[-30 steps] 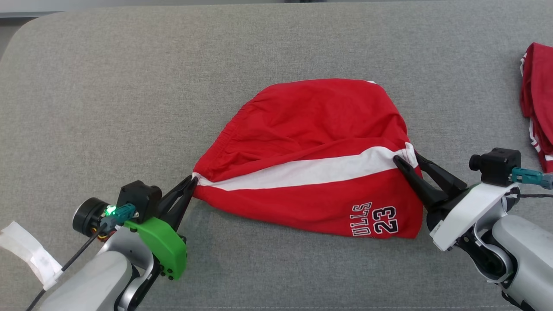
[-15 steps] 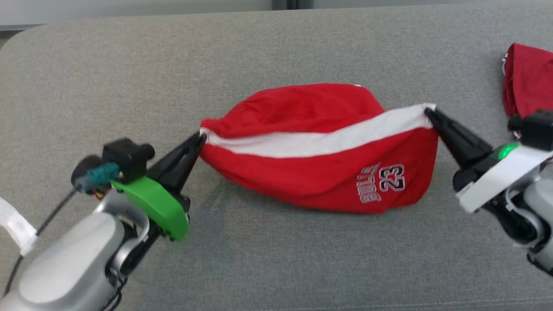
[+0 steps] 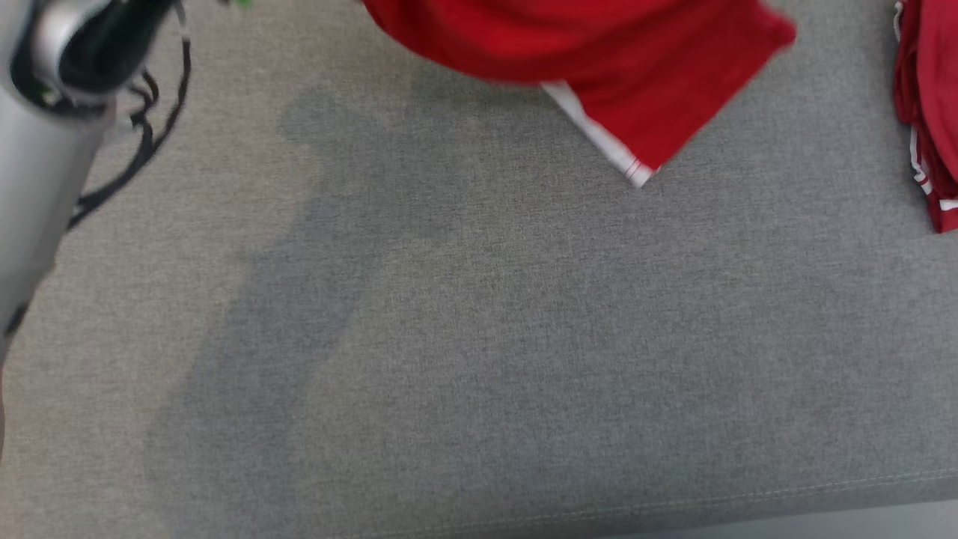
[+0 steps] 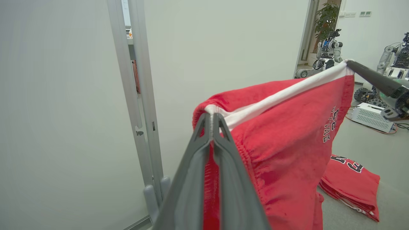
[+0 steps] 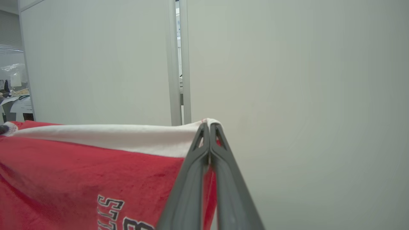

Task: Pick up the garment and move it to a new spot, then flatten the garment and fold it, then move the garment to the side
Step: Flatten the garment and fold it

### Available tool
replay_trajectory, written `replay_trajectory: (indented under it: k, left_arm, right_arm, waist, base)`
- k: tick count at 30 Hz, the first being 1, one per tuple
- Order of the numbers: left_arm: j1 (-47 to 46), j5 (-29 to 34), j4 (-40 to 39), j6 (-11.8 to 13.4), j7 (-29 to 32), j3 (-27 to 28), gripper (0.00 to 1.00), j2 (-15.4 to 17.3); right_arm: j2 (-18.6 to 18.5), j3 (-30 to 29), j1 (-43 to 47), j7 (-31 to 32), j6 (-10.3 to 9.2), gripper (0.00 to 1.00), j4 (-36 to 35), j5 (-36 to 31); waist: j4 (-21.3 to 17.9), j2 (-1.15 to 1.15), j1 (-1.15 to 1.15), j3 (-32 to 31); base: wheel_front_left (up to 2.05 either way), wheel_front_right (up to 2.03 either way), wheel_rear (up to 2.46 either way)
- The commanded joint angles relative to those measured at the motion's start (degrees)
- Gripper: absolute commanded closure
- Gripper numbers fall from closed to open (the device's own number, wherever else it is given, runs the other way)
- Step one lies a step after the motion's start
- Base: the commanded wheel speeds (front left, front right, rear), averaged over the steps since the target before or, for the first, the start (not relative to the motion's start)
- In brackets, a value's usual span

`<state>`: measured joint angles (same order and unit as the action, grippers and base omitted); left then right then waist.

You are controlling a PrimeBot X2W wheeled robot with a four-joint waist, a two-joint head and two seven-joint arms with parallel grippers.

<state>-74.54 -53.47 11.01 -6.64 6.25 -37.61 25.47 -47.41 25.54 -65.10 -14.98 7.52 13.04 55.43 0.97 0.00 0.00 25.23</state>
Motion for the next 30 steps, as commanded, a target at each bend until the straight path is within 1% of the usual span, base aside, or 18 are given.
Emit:
replay_trajectory:
  k: [1, 4, 6, 8, 10, 12, 16, 18, 20, 22, 26, 30]
  left_arm:
    - [-4.08, 1.36, 2.06, -0.37, -1.84, 0.3, 1.0, -1.21]
    - [-11.28, 3.58, 5.35, -0.72, -6.71, 0.51, 1.0, -4.13]
    - [-14.15, 4.52, 7.25, -0.8, -10.4, -0.03, 1.0, -5.65]
    - [-15.37, 5.6, 8.51, -0.86, -14.49, -0.9, 1.0, -6.28]
    - [-14.31, 4.99, 8.0, -0.89, -17.22, -3.35, 1.0, -6.49]
    - [-11.64, 4.14, 6.94, -0.89, -18.83, -6.7, 1.0, -5.19]
    - [-4.19, 2.42, 4.37, -0.89, -20.63, -12.73, 1.0, -2.11]
    - [0.94, 1.66, 3.16, -0.9, -21.05, -15.09, 1.0, -0.57]
    - [6.64, 0.92, 2.01, -0.9, -21.25, -17.04, 1.0, 1.26]
    - [12.71, 1.09, 1.03, -0.9, -21.42, -19.04, 1.0, 3.67]
    - [23.21, 1.32, -0.99, -0.5, -21.43, -20.96, 1.0, 6.99]
    - [33.58, 1.36, -4.72, 1.52, -21.45, -21.18, 1.0, 9.91]
  right_arm:
    - [0.91, -2.09, -3.53, -0.25, -0.07, 1.0, 0.65, -2.35]
    - [1.98, -7.17, -8.99, -0.25, -0.07, 1.0, 0.59, -7.18]
    - [3.05, -10.76, -11.23, -0.22, -0.07, 1.0, -0.52, -10.32]
    - [4.07, -12.84, -11.02, -0.21, -0.07, 1.0, -1.84, -12.25]
    - [4.08, -13.2, -8.78, -0.22, -0.07, 1.0, -3.46, -12.79]
    - [3.35, -12.87, -5.31, -0.22, -0.08, 1.0, -5.05, -12.55]
    - [2.01, -12.05, 5.7, -0.22, -0.07, 1.0, -8.64, -10.93]
    - [1.65, -12.18, 12.4, -0.23, -0.08, 1.0, -10.37, -9.97]
    - [2.13, -12.62, 19.85, -0.22, -0.08, 1.0, -12.3, -8.47]
    - [2.5, -13.43, 27.84, -0.22, -0.08, 1.0, -14.1, -7.32]
    - [3.1, -15.17, 40.98, -0.23, -0.08, 1.0, -17.25, -3.79]
    - [2.23, -15.5, 53.3, 0.5, -0.08, 1.0, -20.79, 1.71]
  waist:
    - [-3.47, 0.0, 0.0, 7.47]
    - [-3.92, 0.0, 0.0, 10.24]
    - [-3.87, 0.0, 0.0, 11.37]
    - [-3.69, 0.0, 0.0, 11.72]
    - [-3.43, 0.0, 0.0, 11.84]
    - [-3.11, 0.0, 0.0, 11.76]
    - [-2.5, 0.0, 0.0, 10.74]
    - [-2.41, 0.0, 0.0, 9.88]
    - [-2.44, 0.0, 0.0, 8.59]
    - [-2.68, 0.0, 0.0, 6.56]
    - [-3.17, 0.0, 0.0, 2.42]
    - [-3.4, 0.0, 0.0, -2.42]
  base:
    - [0.0, 0.0, 0.0]
    - [0.0, 0.0, 0.0]
    - [0.0, 0.0, 0.0]
    - [0.0, 0.0, 0.0]
    - [0.0, 0.0, 0.0]
    - [0.0, 0.0, 0.0]
    - [0.0, 0.0, 0.0]
    - [0.0, 0.0, 0.0]
    - [0.0, 0.0, 0.0]
    - [0.0, 0.0, 0.0]
    - [0.0, 0.0, 0.0]
    - [0.0, 0.0, 0.0]
